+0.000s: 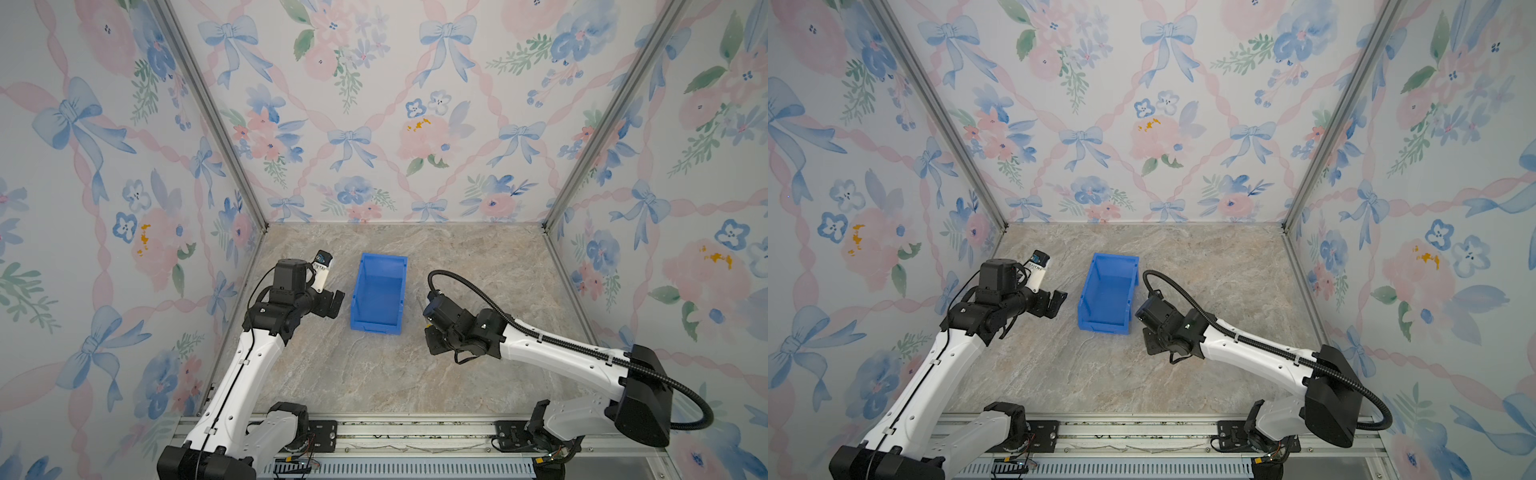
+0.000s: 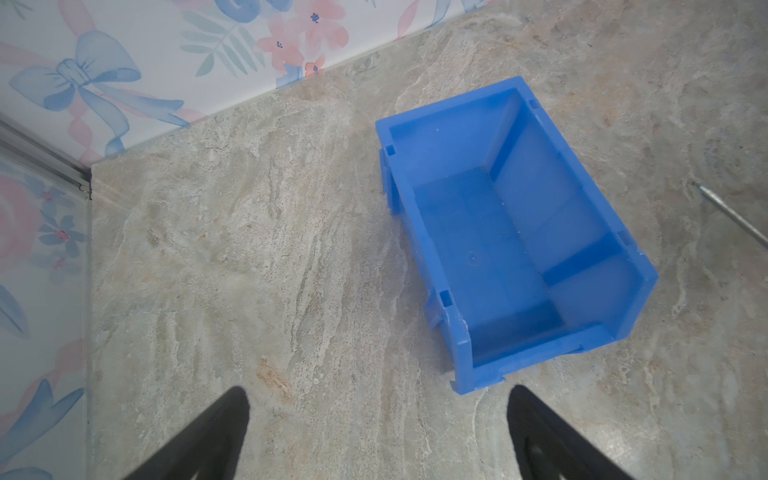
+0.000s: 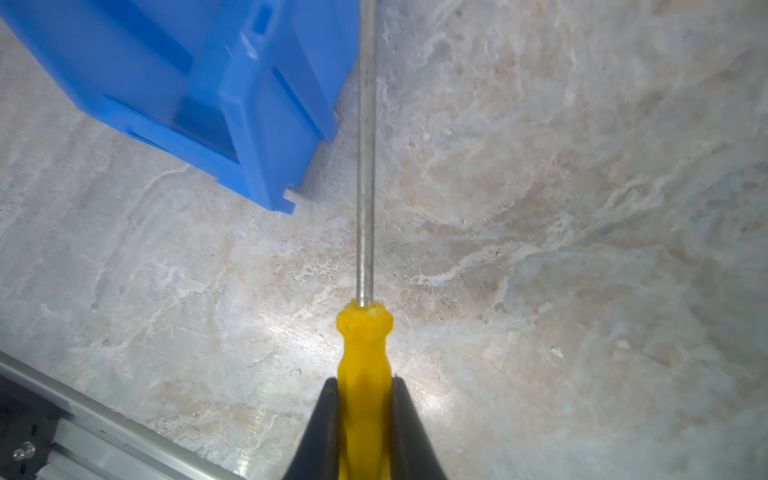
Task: Put the screwdriver in the bin
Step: 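Lift the screwdriver with the right gripper and carry it over the blue bin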
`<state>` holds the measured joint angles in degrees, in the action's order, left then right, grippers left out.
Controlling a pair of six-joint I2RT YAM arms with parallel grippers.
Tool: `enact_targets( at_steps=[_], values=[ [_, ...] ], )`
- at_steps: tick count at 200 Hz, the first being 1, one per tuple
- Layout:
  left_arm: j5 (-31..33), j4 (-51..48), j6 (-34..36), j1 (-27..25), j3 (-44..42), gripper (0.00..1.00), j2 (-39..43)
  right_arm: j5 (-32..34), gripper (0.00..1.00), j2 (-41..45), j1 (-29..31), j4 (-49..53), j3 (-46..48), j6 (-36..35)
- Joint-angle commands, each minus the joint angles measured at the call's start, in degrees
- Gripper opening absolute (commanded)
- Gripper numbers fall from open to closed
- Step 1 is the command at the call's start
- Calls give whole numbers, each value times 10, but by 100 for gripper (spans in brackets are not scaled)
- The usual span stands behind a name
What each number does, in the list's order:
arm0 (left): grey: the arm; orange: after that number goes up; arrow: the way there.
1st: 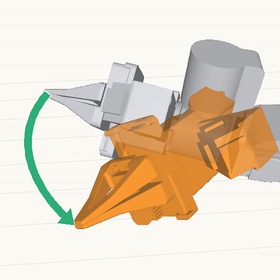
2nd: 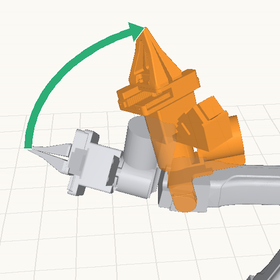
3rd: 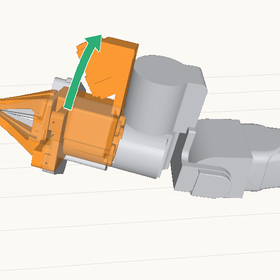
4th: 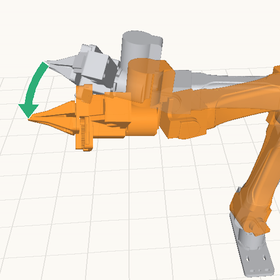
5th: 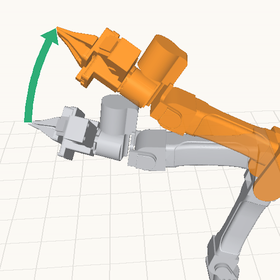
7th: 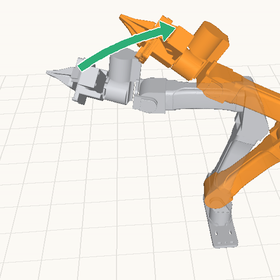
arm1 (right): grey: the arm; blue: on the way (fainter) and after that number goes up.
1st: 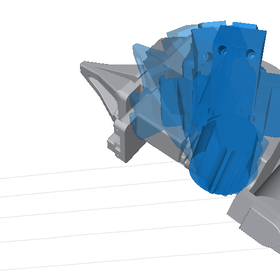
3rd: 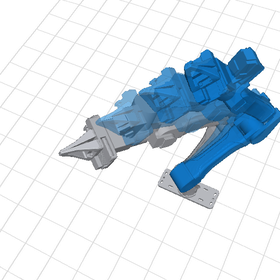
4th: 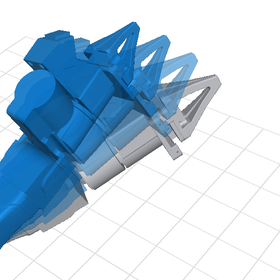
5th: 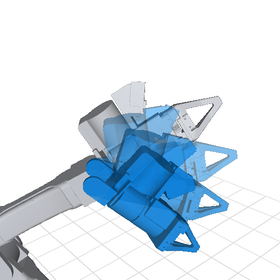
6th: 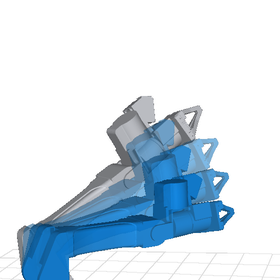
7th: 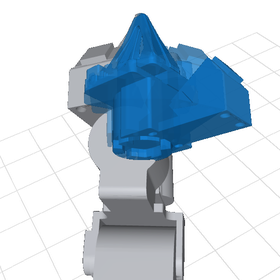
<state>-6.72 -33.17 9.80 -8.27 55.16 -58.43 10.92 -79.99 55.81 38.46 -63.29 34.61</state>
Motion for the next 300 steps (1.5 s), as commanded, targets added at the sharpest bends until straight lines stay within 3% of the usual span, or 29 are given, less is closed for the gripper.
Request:
enact_targets(
  at_steps=[1,54,77,196,300],
  values=[
    [7,-4,-12,6,24,98,15,0,18,-21,-10,35,-73,-40],
    [-50,-6,-33,37,25,98,33,-24,19,-127,-24,-18,-196,-47],
    [-37,-6,-32,37,26,98,37,-34,19,-180,-23,-56,-223,-29],
    [-39,-5,-34,37,29,98,45,-10,19,-321,-15,-169,-274,61],
    [-40,-5,-34,37,31,98,43,-10,21,-416,-5,-182,-332,92]
  ],
)
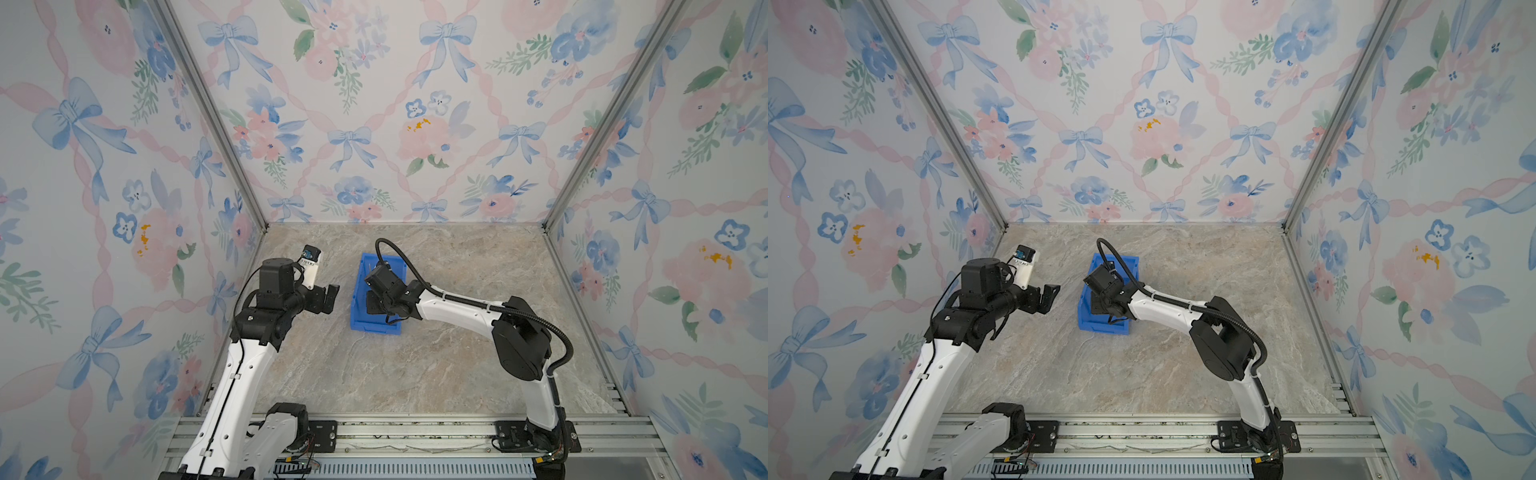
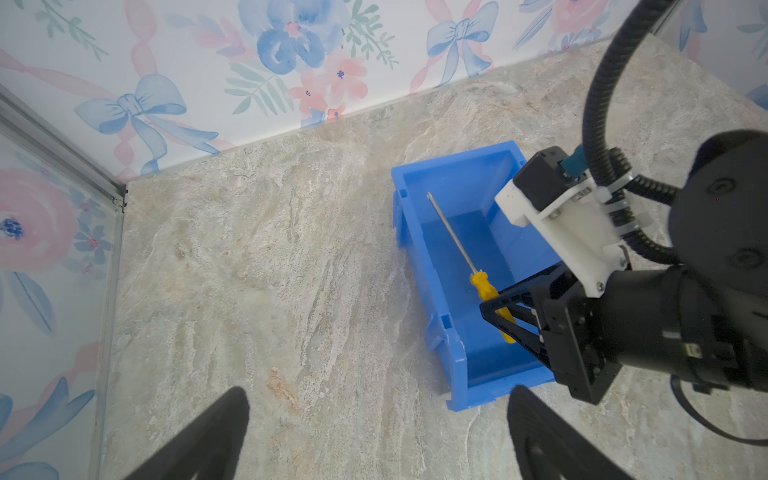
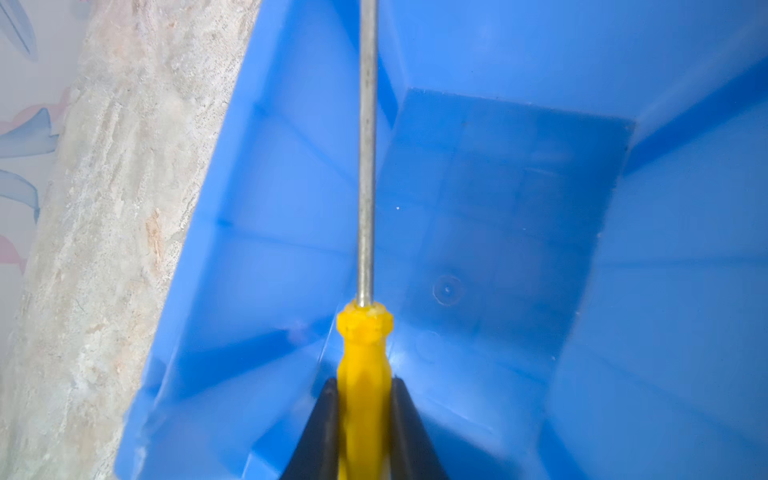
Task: Put the screwdriver in the bin
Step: 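Lift the screwdriver with the right gripper and carry it over the blue bin, then lower the screwdriver into the blue bin and open the right gripper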
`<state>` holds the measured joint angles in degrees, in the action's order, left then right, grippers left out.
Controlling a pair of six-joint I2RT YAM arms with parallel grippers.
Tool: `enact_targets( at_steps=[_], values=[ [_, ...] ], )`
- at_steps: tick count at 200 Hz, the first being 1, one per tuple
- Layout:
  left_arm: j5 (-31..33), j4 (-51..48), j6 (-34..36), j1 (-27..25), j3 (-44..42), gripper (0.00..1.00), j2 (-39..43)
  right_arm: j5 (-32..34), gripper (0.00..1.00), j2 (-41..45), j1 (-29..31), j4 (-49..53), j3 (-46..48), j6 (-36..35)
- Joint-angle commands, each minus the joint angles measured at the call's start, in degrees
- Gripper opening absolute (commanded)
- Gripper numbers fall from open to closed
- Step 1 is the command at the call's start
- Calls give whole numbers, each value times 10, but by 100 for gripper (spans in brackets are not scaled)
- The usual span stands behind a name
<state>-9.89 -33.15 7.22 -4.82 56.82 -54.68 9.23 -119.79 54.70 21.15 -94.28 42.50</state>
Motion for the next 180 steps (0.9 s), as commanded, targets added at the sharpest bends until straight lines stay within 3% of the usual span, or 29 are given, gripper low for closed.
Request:
enact_targets(
  at_steps=[1,180],
  values=[
    [-8,-5,-8,3,14,98,5,7,21,-18,6,-9,-23,14],
    [-5,-6,-8,6,17,98,-7,-26,28,-92,7,5,-64,35]
  ],
)
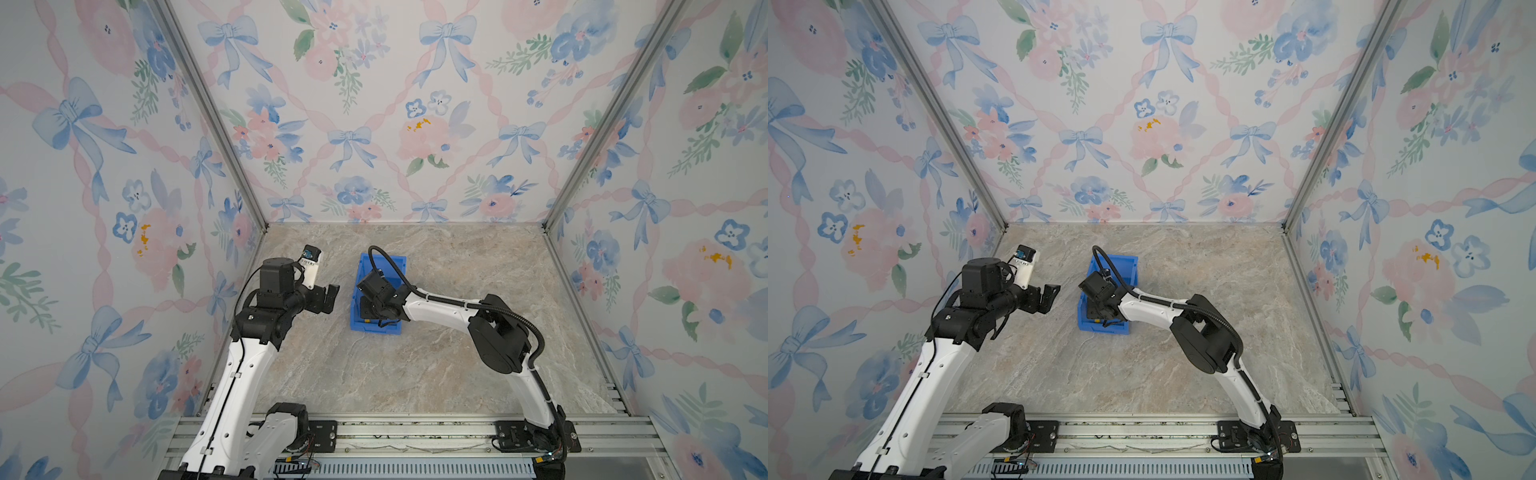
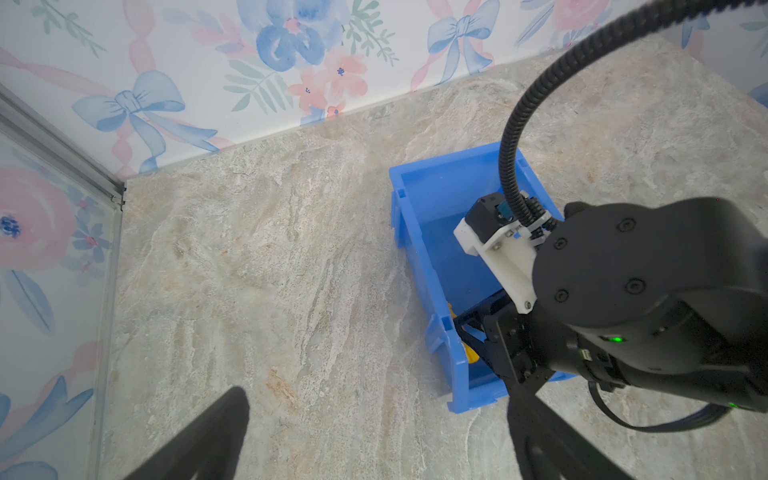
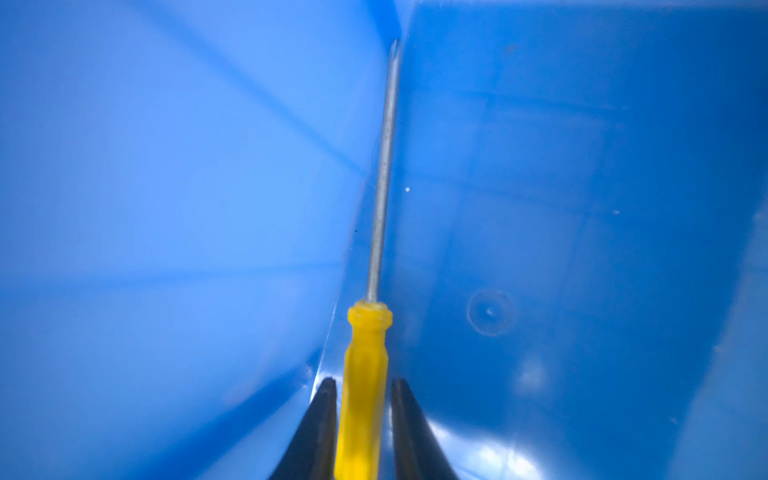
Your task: Put the screwdriver in the bin
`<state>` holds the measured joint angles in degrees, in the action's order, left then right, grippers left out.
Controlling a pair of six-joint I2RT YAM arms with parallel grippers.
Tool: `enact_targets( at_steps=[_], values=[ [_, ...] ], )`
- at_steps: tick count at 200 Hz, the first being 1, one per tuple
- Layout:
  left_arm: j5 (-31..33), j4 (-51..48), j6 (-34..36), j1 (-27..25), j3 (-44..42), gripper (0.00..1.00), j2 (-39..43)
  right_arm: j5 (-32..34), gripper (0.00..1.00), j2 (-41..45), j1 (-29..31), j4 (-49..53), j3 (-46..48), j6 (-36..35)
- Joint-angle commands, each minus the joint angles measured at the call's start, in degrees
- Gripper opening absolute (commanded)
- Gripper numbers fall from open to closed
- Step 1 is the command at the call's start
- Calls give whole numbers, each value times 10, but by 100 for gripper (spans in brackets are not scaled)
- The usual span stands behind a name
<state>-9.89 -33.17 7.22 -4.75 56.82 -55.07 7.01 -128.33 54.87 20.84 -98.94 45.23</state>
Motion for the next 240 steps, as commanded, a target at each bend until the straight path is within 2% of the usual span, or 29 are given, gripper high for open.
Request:
enact_targets(
  at_steps=[1,78,132,143,165,203,240],
  values=[
    [-5,-5,-8,5,17,98,-4,-4,28,-6,5,8,-18,7],
    [-4,-5,-9,8,15,98,-7,19,34,25,13,28,-36,-20],
    [15,-6,7,7,12,98,-21,87,40,110,39,64,-52,-90],
    [20,-6,15,8,11,98,-25,99,42,140,45,61,-43,-126],
    [27,-5,34,8,4,98,-28,116,49,226,57,9,24,-172],
    [12,-4,43,8,-6,95,-44,179,60,423,59,-86,204,-223],
    [6,0,31,8,3,92,-71,251,69,564,49,-77,329,-274]
  ],
)
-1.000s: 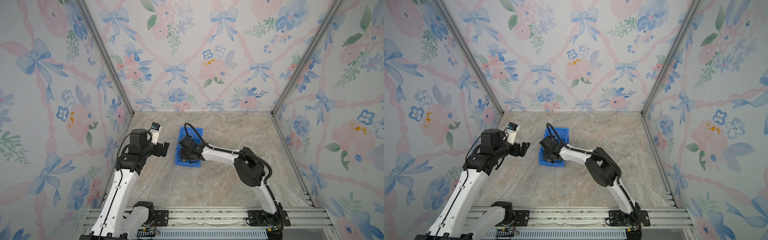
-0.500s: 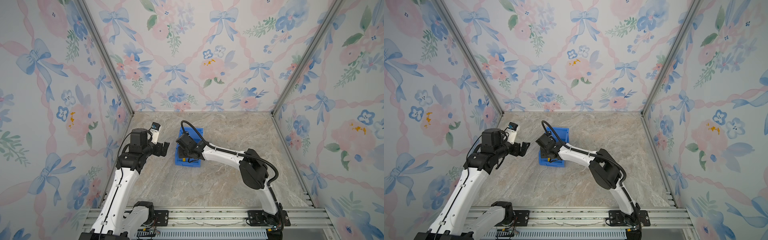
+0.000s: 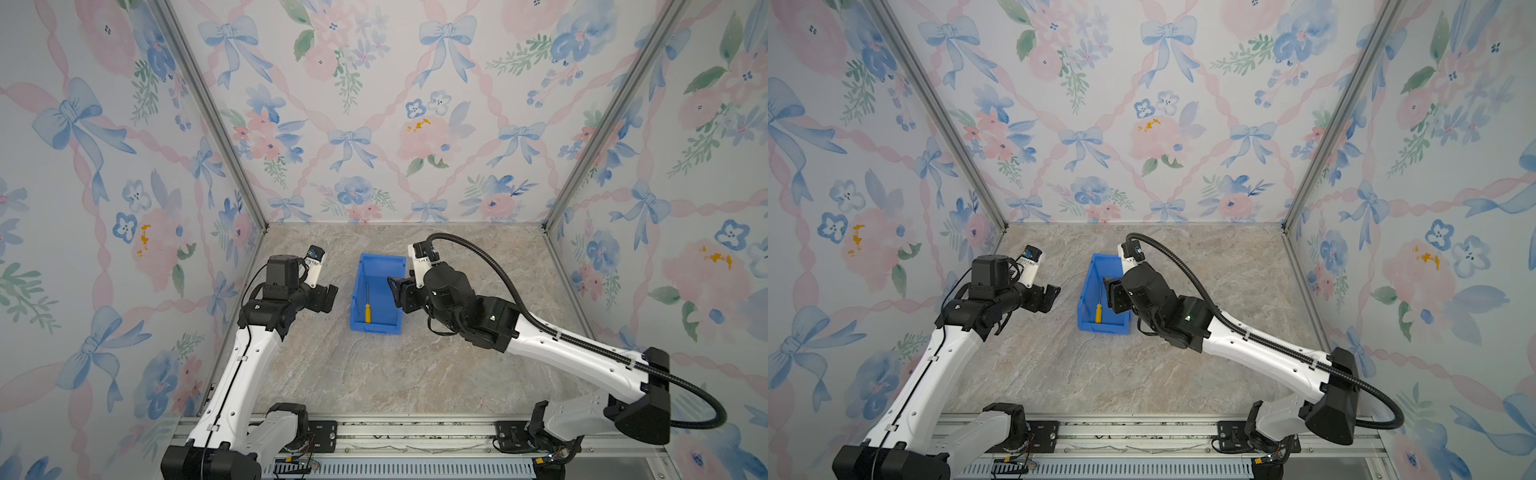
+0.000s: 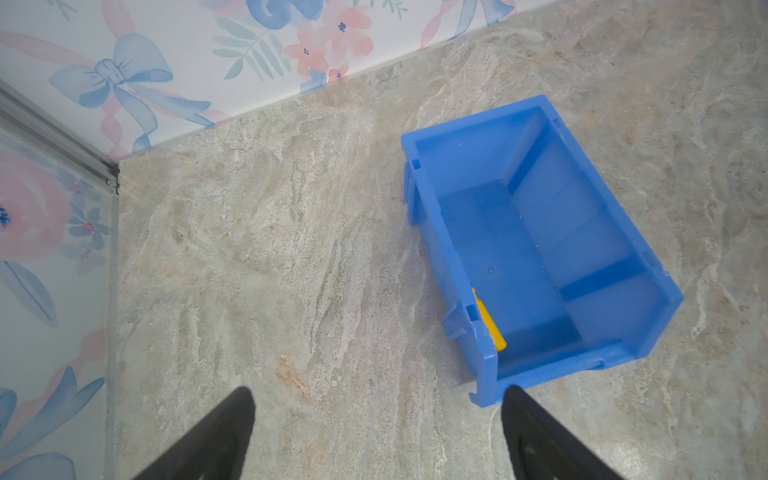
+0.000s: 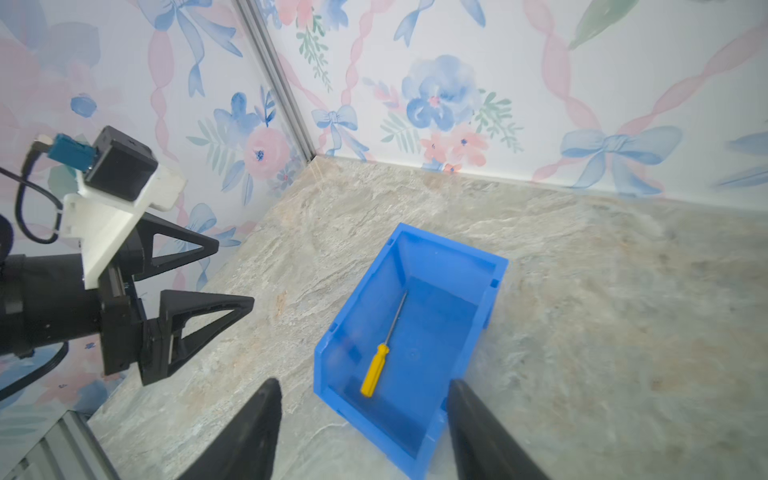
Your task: Put the screwdriver in the bin
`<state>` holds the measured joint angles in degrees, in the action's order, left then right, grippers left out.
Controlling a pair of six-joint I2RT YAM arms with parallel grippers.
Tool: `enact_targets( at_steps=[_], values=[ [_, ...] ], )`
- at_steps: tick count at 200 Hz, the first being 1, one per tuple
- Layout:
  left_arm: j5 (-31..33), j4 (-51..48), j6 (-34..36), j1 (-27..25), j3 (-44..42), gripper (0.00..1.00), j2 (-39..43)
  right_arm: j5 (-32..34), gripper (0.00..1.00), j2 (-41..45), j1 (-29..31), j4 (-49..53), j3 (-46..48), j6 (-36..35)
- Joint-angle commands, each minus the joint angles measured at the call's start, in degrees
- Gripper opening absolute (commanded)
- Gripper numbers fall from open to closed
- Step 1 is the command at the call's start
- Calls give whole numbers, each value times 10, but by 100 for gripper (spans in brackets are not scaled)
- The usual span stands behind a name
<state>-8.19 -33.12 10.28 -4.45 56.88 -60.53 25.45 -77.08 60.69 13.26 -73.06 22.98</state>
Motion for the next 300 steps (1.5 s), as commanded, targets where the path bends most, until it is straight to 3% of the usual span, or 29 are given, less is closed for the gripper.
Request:
enact_targets(
  at_steps=[1,67,140,201,262,300],
  values=[
    [-11,0,0,4,2,92,-17,66,69,54,-10,0,72,-51],
    [22,85,-41,7,-19,98,-60,132,79,257,-46,17,264,-25],
    [68,397,-173,41,-199,98,-23,139,82,397,-168,-49,444,-79],
    [70,651,-140,45,-352,98,25,129,86,420,-238,-96,498,-144],
    [51,796,-106,46,-469,98,36,81,87,415,-308,-257,577,-235],
    [29,922,-79,46,-548,98,17,30,88,355,-380,-358,596,-248]
  ],
)
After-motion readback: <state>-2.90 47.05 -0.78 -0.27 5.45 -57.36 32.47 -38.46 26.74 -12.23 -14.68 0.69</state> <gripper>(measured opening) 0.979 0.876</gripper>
